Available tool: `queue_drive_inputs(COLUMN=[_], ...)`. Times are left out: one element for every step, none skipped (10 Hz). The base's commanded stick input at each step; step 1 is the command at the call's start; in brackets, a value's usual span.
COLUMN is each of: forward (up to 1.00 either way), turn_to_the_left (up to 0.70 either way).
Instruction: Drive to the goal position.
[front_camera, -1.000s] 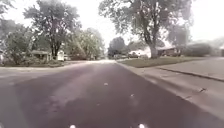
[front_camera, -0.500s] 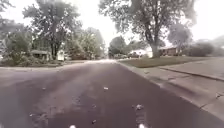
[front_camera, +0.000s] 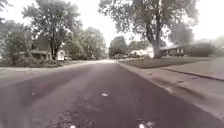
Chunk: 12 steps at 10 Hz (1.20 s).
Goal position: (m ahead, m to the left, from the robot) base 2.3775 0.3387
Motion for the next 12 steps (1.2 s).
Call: queue_drive_inputs(forward=[0.7,0.7,0.7,0.7,0.7,0.7,0.7,0.7,0.7,0.7,0.7,0.7], turn_to_the_left=[0.0,0.0,0.0,0.0,0.0,0.0,0.0,0.0,0.0,0.0,0.0,0.0])
